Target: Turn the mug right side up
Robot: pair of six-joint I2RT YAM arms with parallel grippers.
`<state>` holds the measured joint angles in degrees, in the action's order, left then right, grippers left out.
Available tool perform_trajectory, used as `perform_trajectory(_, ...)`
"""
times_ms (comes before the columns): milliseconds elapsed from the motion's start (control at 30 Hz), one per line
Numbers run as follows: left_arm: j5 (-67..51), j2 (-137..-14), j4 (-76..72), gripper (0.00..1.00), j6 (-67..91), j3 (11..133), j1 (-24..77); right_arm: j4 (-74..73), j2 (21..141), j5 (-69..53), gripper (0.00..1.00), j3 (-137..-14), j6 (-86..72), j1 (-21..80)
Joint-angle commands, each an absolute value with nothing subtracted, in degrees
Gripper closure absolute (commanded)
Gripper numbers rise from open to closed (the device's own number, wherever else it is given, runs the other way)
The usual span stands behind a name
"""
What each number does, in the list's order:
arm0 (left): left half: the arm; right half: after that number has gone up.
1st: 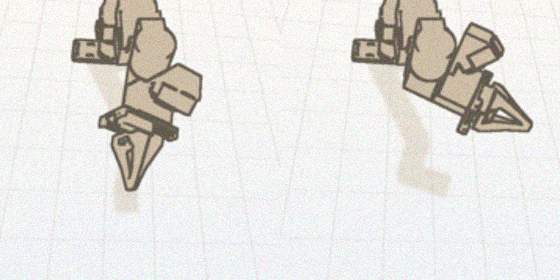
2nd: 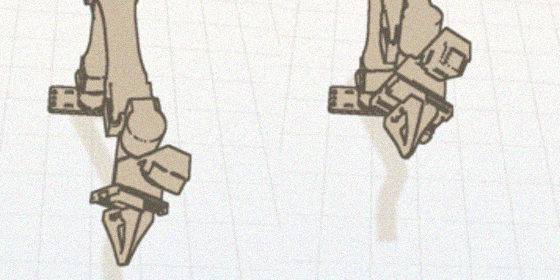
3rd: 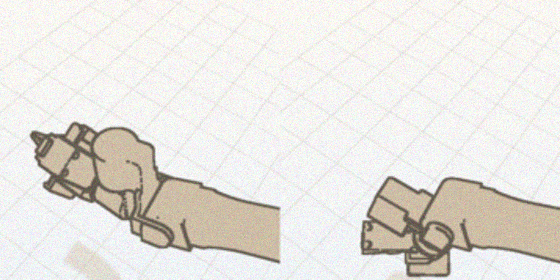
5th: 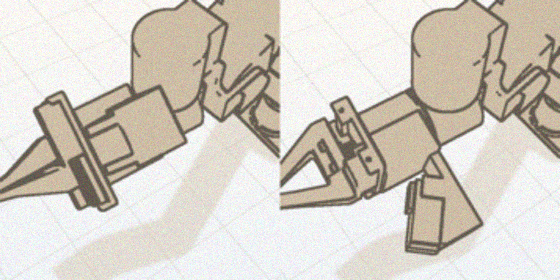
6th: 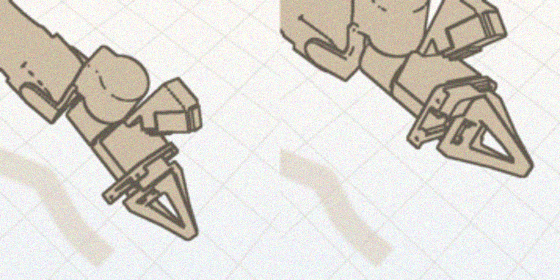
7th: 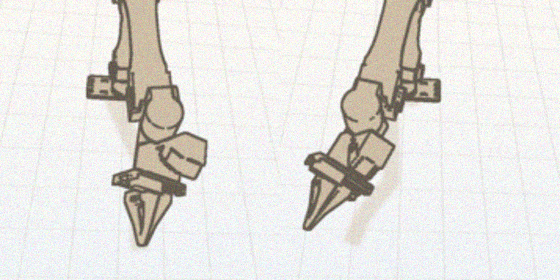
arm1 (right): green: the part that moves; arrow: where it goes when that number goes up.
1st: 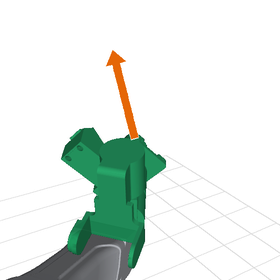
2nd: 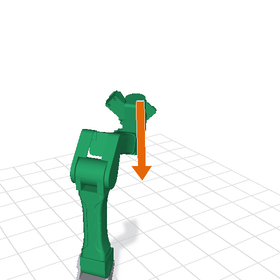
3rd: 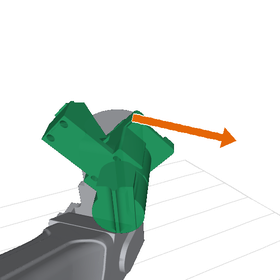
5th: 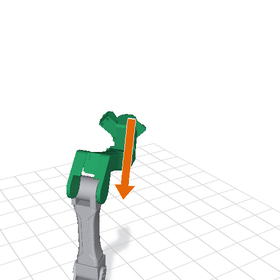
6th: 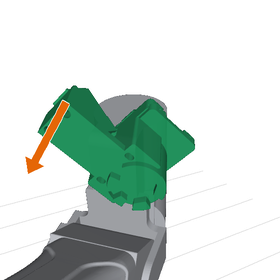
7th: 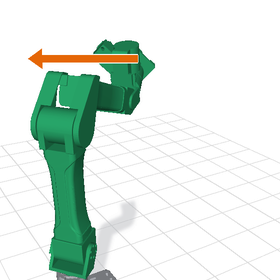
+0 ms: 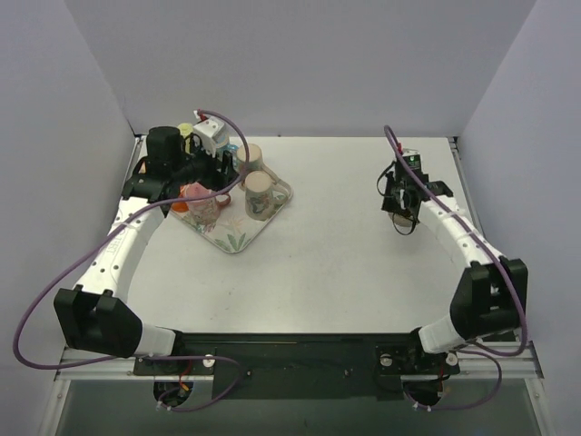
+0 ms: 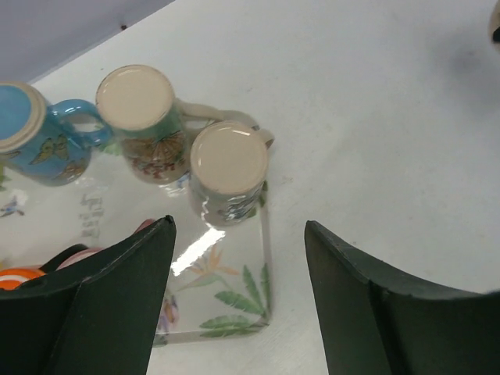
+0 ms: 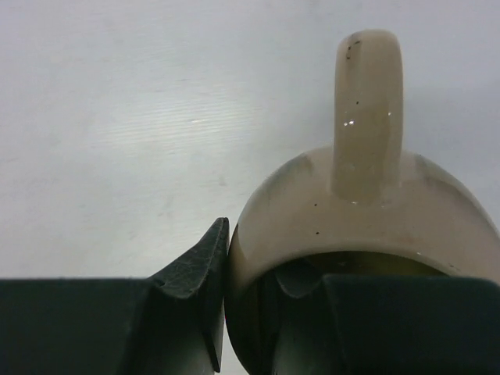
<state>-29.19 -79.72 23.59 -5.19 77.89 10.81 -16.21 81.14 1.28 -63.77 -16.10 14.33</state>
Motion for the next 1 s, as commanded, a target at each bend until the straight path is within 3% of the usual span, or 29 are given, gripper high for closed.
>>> perform_trajectory(0,-23.12,-79.45,27.51,0.23,-19.85,78.05,11.51,-25.39,90.76,3.35,1.00,-70.91,-9.85,6.17)
perform_trajectory(267,-21.62,-81.12,28.74,0.23,-23.11,77.61,15.38,-26.01,101.50,-5.54,1.00,-74.70,-8.35,-1.48)
perform_trajectory(500,-20.30,-84.63,30.41,0.23,-27.59,78.57,20.73,-22.86,102.83,-9.75,1.00,-72.26,-8.00,-3.78)
perform_trajectory(567,-20.04,-86.04,31.29,0.23,-29.08,79.53,22.05,-22.41,102.13,-9.06,0.92,-71.28,-8.44,-3.87)
perform_trajectory(733,-14.09,-91.74,33.48,0.21,-34.27,83.23,27.32,-23.82,97.66,-7.04,0.54,-69.70,-8.79,-3.78)
perform_trajectory(833,-9.33,-97.10,35.50,0.19,-39.70,88.31,30.93,-25.48,93.09,-4.32,0.45,-69.61,-9.31,-2.91)
perform_trajectory(867,-5.75,-100.08,36.20,0.11,-42.16,90.85,32.94,-26.27,92.21,-2.13,0.40,-69.96,-9.40,-2.47)
perform_trajectory(967,1.82,-105.81,37.44,0.09,-46.31,95.70,36.29,-28.65,88.52,-0.26,0.27,-70.05,-8.35,-0.35)
